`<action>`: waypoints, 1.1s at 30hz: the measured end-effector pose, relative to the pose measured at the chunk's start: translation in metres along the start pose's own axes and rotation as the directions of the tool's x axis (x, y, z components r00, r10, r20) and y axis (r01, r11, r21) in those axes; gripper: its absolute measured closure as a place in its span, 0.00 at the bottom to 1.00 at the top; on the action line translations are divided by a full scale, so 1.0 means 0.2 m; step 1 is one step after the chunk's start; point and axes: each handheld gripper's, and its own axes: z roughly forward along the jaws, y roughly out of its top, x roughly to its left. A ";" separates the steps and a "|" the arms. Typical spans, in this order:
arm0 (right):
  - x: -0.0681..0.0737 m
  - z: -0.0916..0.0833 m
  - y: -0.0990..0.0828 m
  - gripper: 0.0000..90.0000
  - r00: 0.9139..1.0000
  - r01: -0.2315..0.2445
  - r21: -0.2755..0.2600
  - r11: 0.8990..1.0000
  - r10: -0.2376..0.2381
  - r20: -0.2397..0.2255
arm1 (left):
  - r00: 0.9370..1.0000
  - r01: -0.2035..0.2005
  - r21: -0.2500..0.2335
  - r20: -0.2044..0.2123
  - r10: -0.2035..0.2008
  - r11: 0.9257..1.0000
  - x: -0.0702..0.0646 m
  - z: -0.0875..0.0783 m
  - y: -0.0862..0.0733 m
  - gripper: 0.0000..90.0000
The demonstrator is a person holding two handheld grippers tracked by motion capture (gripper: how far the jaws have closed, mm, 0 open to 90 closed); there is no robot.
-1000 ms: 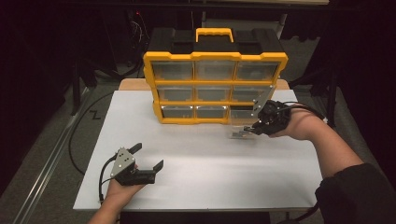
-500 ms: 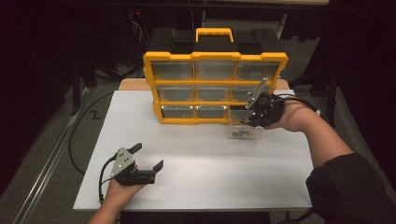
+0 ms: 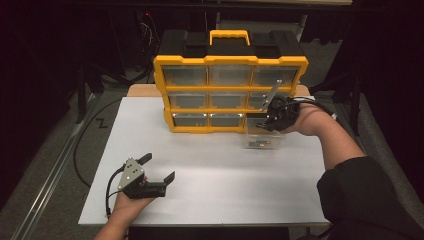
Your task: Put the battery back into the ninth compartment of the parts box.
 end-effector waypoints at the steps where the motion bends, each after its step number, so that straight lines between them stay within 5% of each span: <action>1: 0.00 0.00 0.00 0.87 1.000 0.004 -0.002 1.000 -0.004 -0.002 | 1.000 0.000 0.000 0.000 0.000 1.000 0.00 0.00 0.00 0.00; 9: -0.02 0.01 0.00 0.86 1.000 -0.006 0.002 1.000 0.006 0.000 | 1.000 -0.001 0.002 0.002 0.001 1.000 0.00 0.00 0.00 0.00; 16: 0.00 -0.02 -0.02 0.62 0.999 -0.051 -0.010 0.999 0.051 -0.019 | 1.000 -0.008 0.005 0.005 0.008 1.000 -0.01 0.01 0.00 0.00; 33: 0.13 -0.03 -0.10 0.60 0.998 -0.050 -0.004 0.999 0.050 -0.027 | 1.000 -0.016 0.010 0.008 0.016 1.000 -0.02 0.01 0.00 0.00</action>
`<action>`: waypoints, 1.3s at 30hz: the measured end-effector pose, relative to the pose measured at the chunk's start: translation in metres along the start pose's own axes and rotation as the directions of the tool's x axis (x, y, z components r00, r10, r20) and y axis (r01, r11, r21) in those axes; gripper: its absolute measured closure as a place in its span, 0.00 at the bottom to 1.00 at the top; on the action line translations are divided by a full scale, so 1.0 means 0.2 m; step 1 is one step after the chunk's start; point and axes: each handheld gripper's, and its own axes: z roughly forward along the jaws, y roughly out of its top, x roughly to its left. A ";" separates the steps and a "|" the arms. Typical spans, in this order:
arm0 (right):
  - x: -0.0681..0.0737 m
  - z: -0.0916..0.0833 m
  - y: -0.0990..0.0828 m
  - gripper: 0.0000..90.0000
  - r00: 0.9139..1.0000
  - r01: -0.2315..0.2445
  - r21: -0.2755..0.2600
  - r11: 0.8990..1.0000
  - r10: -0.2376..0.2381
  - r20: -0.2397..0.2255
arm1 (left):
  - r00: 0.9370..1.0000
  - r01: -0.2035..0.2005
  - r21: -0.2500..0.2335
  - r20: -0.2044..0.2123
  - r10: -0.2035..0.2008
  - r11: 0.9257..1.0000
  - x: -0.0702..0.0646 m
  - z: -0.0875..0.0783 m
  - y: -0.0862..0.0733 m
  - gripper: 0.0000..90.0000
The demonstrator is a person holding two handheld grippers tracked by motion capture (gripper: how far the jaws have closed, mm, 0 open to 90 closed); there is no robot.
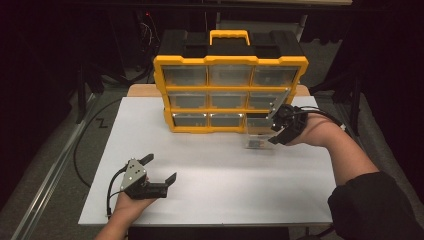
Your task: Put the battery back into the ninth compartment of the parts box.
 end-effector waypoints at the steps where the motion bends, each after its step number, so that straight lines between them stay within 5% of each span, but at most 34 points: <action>1: 0.01 0.00 -0.01 0.60 1.000 -0.002 0.004 1.000 0.002 0.001 | 1.000 -0.005 0.005 0.002 0.005 1.000 0.00 0.00 0.00 0.00; 15: 0.11 0.04 -0.04 0.59 1.000 -0.002 -0.002 1.000 0.002 -0.015 | 1.000 -0.003 0.005 0.000 0.003 1.000 0.00 0.00 0.00 0.00; 39: 0.31 0.36 -0.11 0.38 0.995 -0.035 0.018 0.999 0.036 -0.097 | 1.000 -0.005 0.007 0.002 0.005 1.000 0.00 0.00 0.00 0.00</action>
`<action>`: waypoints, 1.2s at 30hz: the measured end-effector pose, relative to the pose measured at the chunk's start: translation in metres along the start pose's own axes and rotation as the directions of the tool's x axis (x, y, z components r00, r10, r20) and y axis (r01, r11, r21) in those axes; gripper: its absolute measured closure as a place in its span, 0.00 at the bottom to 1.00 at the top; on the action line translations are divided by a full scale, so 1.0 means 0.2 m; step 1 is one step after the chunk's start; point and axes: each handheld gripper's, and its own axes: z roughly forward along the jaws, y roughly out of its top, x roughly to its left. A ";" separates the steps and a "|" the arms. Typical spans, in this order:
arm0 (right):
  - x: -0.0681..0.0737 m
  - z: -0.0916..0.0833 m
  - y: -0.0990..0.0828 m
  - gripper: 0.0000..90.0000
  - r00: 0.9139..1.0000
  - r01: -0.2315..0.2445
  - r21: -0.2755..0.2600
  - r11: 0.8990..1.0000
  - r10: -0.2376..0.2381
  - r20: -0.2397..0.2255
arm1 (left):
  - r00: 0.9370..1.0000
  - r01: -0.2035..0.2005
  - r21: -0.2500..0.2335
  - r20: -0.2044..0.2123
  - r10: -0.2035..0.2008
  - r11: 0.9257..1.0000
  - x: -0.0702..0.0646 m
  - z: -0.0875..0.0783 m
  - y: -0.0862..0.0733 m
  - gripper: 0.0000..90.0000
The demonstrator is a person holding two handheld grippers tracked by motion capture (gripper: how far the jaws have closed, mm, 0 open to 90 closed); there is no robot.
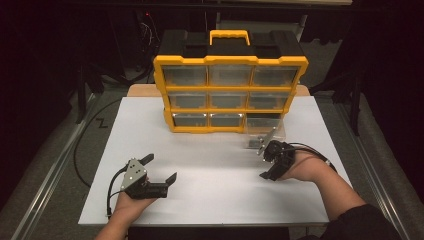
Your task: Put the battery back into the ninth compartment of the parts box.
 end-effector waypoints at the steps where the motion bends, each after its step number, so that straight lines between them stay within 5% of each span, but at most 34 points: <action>1: 0.01 0.01 0.00 0.35 1.000 -0.008 0.000 1.000 0.008 -0.004 | 1.000 0.001 0.000 0.000 -0.001 1.000 0.00 0.00 0.00 0.00; 12: 0.05 0.11 -0.03 0.06 0.999 -0.042 -0.040 0.998 0.043 0.001 | 1.000 -0.001 0.002 0.003 0.001 1.000 0.00 0.00 0.00 0.00; 22: 0.05 0.11 -0.07 0.01 0.994 -0.081 -0.101 0.992 0.087 0.062 | 1.000 0.003 0.001 0.001 -0.003 1.000 0.00 0.00 0.00 0.00; 30: 0.07 0.10 -0.10 0.01 0.984 -0.113 -0.229 0.967 0.142 0.112 | 1.000 0.002 0.004 -0.004 -0.002 1.000 0.00 0.00 0.00 0.00; 36: 0.08 0.11 -0.11 0.01 0.973 -0.148 -0.339 0.929 0.198 0.118 | 1.000 0.005 0.004 -0.006 -0.005 1.000 0.00 0.00 0.00 0.00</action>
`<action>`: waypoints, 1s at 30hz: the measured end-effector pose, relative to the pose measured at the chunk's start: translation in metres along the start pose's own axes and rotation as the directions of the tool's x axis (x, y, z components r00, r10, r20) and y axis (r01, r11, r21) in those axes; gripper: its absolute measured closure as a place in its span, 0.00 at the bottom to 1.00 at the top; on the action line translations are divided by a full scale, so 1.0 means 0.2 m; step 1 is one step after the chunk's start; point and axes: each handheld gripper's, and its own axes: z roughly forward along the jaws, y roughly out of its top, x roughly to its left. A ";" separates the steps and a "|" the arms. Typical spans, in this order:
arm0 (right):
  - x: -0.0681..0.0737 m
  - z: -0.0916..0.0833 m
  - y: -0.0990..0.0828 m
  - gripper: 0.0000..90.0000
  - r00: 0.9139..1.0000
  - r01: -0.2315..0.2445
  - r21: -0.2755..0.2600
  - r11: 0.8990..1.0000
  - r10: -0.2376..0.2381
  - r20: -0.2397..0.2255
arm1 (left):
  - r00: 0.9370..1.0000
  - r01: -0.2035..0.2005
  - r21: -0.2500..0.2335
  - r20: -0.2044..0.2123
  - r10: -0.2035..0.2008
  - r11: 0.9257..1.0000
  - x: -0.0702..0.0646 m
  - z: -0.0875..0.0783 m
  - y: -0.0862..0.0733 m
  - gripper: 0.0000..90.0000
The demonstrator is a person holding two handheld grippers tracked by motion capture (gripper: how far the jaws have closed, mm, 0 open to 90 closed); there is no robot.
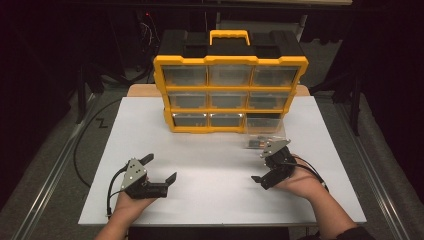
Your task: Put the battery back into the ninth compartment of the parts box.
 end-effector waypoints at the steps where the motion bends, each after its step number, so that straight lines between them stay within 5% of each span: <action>1: 0.00 0.00 0.00 0.01 1.000 -0.009 -0.018 1.000 0.009 0.005 | 1.000 0.002 -0.002 0.000 -0.002 1.000 0.00 0.00 0.00 0.00; 9: 0.03 0.01 -0.04 0.01 0.995 -0.086 -0.172 0.981 0.094 0.037 | 1.000 0.003 0.001 0.001 -0.003 1.000 0.00 0.00 0.00 0.00; 16: 0.05 0.02 -0.11 0.01 0.982 -0.158 -0.315 0.936 0.182 0.047 | 1.000 0.018 0.005 -0.004 -0.017 1.000 0.01 0.00 -0.01 0.00; 24: 0.08 0.00 -0.14 0.01 0.976 -0.152 -0.377 0.914 0.198 0.087 | 1.000 0.020 -0.006 -0.001 -0.020 1.000 0.01 0.01 0.00 0.00; 30: 0.07 0.00 -0.14 0.01 0.970 -0.173 -0.379 0.909 0.224 0.094 | 1.000 0.007 -0.005 0.007 -0.007 1.000 0.00 0.02 0.00 0.00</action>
